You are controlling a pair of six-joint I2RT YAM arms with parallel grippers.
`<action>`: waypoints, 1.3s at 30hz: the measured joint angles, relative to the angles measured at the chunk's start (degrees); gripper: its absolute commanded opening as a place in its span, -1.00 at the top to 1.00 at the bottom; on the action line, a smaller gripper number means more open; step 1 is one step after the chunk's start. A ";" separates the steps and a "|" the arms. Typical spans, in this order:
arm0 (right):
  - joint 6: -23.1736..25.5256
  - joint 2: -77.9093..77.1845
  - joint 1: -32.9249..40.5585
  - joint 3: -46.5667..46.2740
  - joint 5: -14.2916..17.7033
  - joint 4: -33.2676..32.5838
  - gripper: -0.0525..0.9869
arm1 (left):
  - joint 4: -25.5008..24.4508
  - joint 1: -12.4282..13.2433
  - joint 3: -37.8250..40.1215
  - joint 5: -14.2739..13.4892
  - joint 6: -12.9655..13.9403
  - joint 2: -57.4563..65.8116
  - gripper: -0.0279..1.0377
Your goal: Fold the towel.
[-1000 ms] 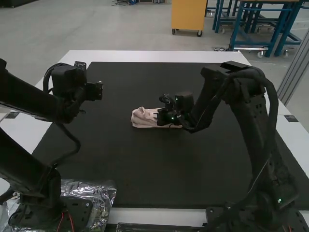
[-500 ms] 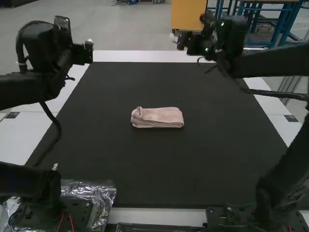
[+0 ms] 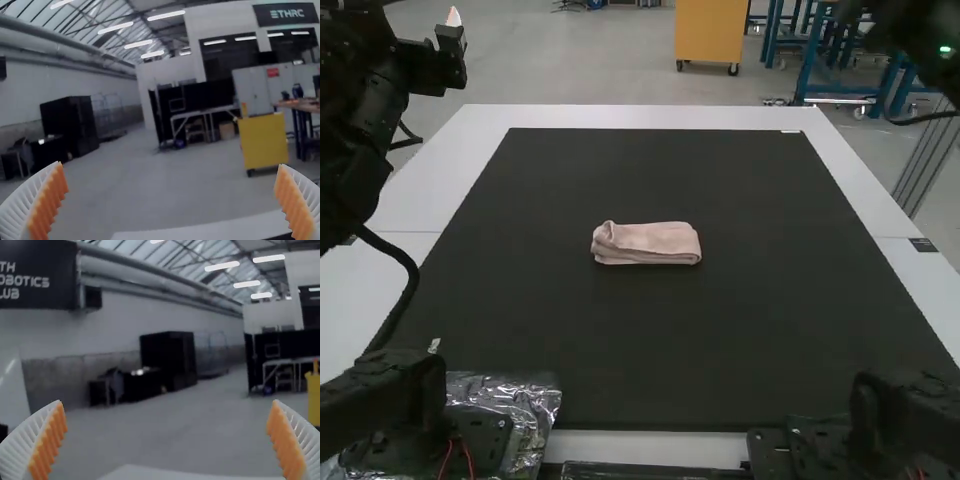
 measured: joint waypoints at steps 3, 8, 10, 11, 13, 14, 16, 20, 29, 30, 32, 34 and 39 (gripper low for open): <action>-0.02 -10.12 -0.81 -1.84 2.62 -3.41 -0.86 | -0.66 0.00 -1.79 -0.02 -0.09 -6.12 -0.87; -0.17 -24.85 -1.57 -3.69 5.97 -11.52 -0.86 | -1.81 0.00 -5.92 0.00 -0.61 -18.62 -0.87; -0.37 -29.00 -3.28 -4.04 6.51 -13.46 -0.86 | -3.34 0.00 -7.39 0.00 -1.16 -23.80 -0.87; -0.44 -30.80 -4.28 -4.24 6.64 -13.73 -0.86 | -4.52 0.00 -7.98 0.00 -1.53 -26.34 -0.87; -0.81 -33.75 -5.81 -4.37 6.73 -15.08 -0.86 | -7.02 0.00 -9.07 0.00 -2.14 -31.61 -0.87; -1.05 -34.32 -6.23 -4.17 6.73 -16.52 -0.86 | -8.13 0.00 -9.44 0.00 -2.40 -33.79 -0.87; -1.44 -34.03 -6.43 -3.04 7.17 -19.04 -0.86 | -9.16 0.07 -9.66 -0.04 -3.41 -36.48 -0.87; -3.39 -34.07 -6.45 -3.39 9.07 -19.80 -0.86 | -10.25 0.33 -9.88 0.04 -4.22 -36.48 -0.87; -11.39 -34.07 -6.45 -24.24 18.60 -9.90 -0.86 | 3.15 0.33 -22.77 0.02 -3.19 -36.52 -0.87; -12.79 -34.03 -6.45 -27.69 19.06 -7.91 -0.86 | 5.29 0.33 -25.20 0.11 -2.97 -36.52 -0.87; -15.41 -34.03 -6.45 -34.60 19.82 -2.54 -0.86 | 9.68 0.33 -30.23 0.48 -2.49 -36.52 -0.87; -17.31 -34.03 -6.45 -40.44 20.33 3.02 -0.86 | 12.00 0.33 -34.01 0.81 -2.21 -36.52 -0.87; -20.46 -34.05 -6.45 -50.42 21.44 10.95 -0.86 | 13.70 0.33 -40.19 1.01 -1.99 -36.52 -0.87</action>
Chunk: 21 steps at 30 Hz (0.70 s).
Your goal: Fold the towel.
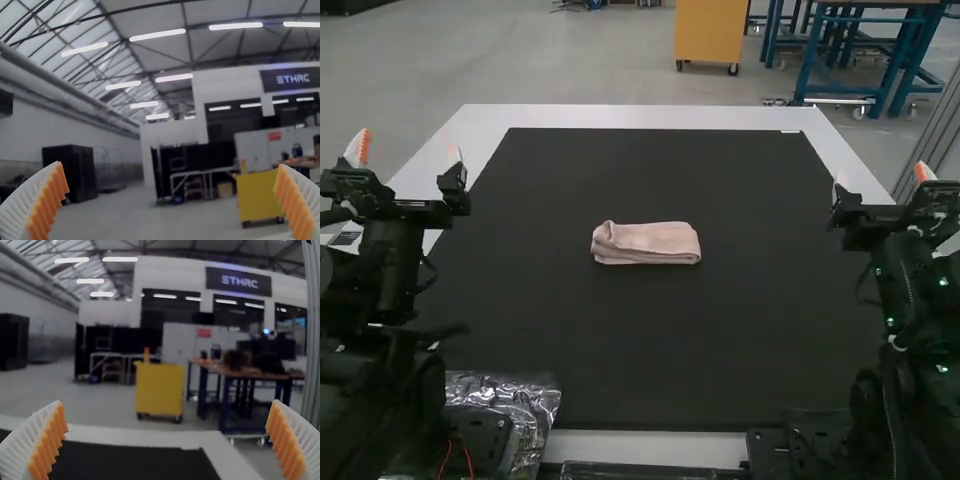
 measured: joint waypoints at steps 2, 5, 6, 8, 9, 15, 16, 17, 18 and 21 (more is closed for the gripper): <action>-1.01 0.02 -0.02 -0.59 0.76 -4.15 -0.86 | -3.65 0.00 -0.57 -0.20 -0.07 0.00 -0.87; -1.90 0.00 -0.02 -0.57 1.55 -11.08 -0.86 | -9.20 0.00 -0.57 -0.46 -1.31 0.00 -0.87; -2.14 0.00 -0.02 -0.57 1.64 -13.88 -0.86 | -11.19 0.00 -0.55 -0.50 -2.10 0.00 -0.87; -2.58 0.00 -0.02 -0.57 1.95 -19.98 -0.86 | -16.13 0.00 -0.57 -0.66 -3.93 0.00 -0.87; -2.75 0.00 -0.02 -0.59 1.99 -22.62 -0.86 | -18.78 0.00 -0.55 -0.66 -4.76 -0.02 -0.87; -3.93 0.00 -0.02 -0.59 1.73 -26.12 -0.86 | -32.02 0.00 -0.57 -0.66 -6.78 0.00 -0.87; -4.15 0.00 -0.02 -0.59 1.25 -26.27 -0.86 | -32.39 0.00 -0.57 -0.66 -6.91 0.00 -0.87; -4.37 0.00 -0.02 -0.59 0.37 -26.58 -0.86 | -32.33 0.00 -0.57 -0.66 -7.02 0.00 -0.87; -4.61 0.00 -0.02 -0.55 -0.90 -27.04 -0.86 | -32.33 0.00 -0.57 -0.66 -7.10 0.00 -0.87; -6.14 0.00 -0.02 -0.33 -5.86 -28.41 -0.86 | -32.22 0.00 -0.57 -0.66 -7.28 0.00 -0.87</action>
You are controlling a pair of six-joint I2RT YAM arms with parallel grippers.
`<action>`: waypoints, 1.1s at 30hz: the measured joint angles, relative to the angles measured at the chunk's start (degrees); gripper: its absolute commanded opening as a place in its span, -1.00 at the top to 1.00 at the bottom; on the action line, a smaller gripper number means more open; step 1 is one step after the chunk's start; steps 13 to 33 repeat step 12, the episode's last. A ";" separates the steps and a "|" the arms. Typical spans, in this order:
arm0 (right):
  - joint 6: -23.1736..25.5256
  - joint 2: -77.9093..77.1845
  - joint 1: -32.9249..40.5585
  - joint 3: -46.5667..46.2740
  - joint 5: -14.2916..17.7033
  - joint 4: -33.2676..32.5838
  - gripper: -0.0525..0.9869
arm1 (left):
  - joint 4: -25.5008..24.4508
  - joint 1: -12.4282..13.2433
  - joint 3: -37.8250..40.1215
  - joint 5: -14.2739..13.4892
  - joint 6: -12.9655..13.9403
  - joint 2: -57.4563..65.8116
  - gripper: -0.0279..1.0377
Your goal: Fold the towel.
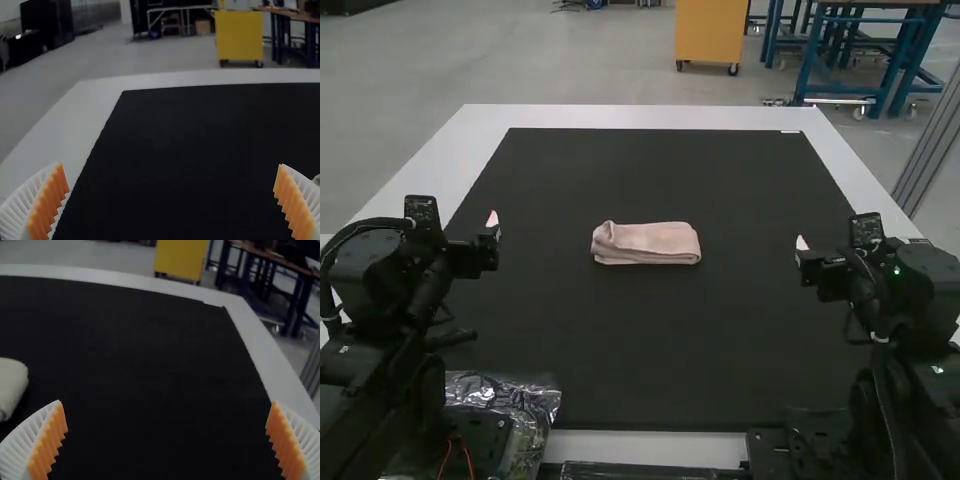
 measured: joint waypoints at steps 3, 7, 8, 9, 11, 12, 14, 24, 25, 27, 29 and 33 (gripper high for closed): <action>-1.14 0.00 0.00 0.24 -3.72 -0.48 -0.86 | 0.00 0.00 0.00 0.00 -0.02 0.00 -0.87; -2.40 0.00 0.02 0.37 -7.56 -0.50 -0.86 | 0.00 0.00 0.00 0.00 -0.04 0.00 -0.87; -2.60 0.00 0.02 0.37 -8.24 -0.48 -0.86 | 0.00 0.00 0.02 0.00 -0.02 0.00 -0.87; -2.78 0.00 0.02 0.42 -8.72 -0.48 -0.86 | 0.00 0.00 0.00 0.00 -0.02 0.00 -0.87; -3.02 0.00 0.02 0.46 -9.46 -0.55 -0.86 | 0.00 0.00 0.00 0.00 -0.04 0.00 -0.87; -3.06 0.00 0.00 0.46 -9.75 -0.52 -0.86 | -0.02 0.00 0.00 0.00 -0.02 0.00 -0.87; -3.06 0.00 0.00 0.46 -9.75 -0.52 -0.86 | -0.02 0.00 0.00 0.00 -0.02 0.00 -0.87; -3.06 0.00 0.00 0.46 -9.75 -0.52 -0.86 | -0.02 0.00 0.00 0.00 -0.02 0.00 -0.87; -3.06 0.00 0.00 0.46 -9.75 -0.52 -0.86 | -0.02 0.00 0.00 0.00 -0.02 0.00 -0.87; -3.06 0.00 0.00 0.46 -9.75 -0.52 -0.86 | -0.02 0.00 0.00 0.00 -0.02 0.00 -0.87; -3.06 0.00 0.00 0.46 -9.75 -0.52 -0.86 | -0.02 0.00 0.00 0.00 -0.02 0.00 -0.87; -3.06 0.00 0.00 0.46 -9.75 -0.52 -0.86 | -0.02 0.00 0.00 0.00 -0.02 0.00 -0.87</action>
